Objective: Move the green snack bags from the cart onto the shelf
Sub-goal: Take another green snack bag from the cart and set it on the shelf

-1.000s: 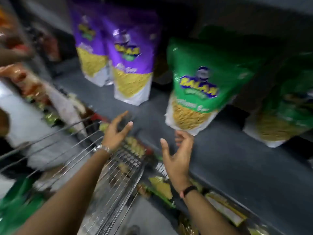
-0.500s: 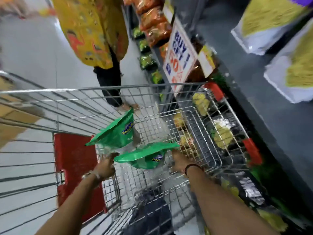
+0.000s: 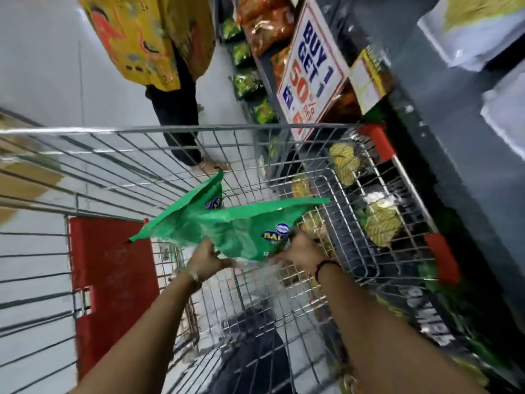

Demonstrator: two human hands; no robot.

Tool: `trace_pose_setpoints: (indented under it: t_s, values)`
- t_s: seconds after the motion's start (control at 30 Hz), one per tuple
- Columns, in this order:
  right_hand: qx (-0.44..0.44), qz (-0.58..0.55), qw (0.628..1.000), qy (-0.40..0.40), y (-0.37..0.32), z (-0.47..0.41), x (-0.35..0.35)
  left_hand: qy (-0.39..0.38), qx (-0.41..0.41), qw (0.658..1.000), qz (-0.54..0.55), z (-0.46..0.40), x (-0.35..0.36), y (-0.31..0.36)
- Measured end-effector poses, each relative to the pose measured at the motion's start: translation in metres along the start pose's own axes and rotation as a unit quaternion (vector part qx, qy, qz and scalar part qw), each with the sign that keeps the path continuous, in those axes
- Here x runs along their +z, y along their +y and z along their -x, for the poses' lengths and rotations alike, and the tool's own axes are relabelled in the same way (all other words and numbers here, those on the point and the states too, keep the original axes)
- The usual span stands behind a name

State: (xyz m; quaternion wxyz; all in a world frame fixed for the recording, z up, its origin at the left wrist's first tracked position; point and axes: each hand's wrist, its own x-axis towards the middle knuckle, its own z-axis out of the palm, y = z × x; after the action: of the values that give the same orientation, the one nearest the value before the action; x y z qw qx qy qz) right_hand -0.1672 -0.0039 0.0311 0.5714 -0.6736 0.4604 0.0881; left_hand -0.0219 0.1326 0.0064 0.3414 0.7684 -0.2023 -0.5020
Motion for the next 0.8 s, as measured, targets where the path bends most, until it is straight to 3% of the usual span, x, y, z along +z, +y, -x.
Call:
trace_pose_setpoints:
  t_s: [0.13, 0.23, 0.33, 0.47, 0.6, 0.8]
  values:
    - [-0.108, -0.083, 0.986, 0.102, -0.033, 0.070, -0.041, -0.013, 0.114, 0.993, -0.042, 0.042, -0.006, 0.078]
    - [-0.155, -0.084, 0.967, 0.183, -0.038, 0.138, -0.077, -0.019, 0.196, 0.978, -0.071, 0.082, 0.006, 0.131]
    - [-0.201, -0.079, 0.934, 0.284, -0.025, 0.216, -0.113, -0.093, 0.281, 0.951, -0.084, 0.126, 0.043, 0.183]
    - [-0.233, -0.122, 0.887, 0.379, 0.021, 0.321, -0.151, -0.173, 0.374, 0.905, -0.101, 0.176, 0.125, 0.232]
    - [-0.212, -0.166, 0.838, 0.474, 0.089, 0.412, -0.179, -0.260, 0.452, 0.846, -0.111, 0.215, 0.230, 0.263]
    - [-0.172, -0.228, 0.762, 0.581, 0.174, 0.465, -0.209, -0.337, 0.477, 0.806, -0.096, 0.247, 0.365, 0.279]
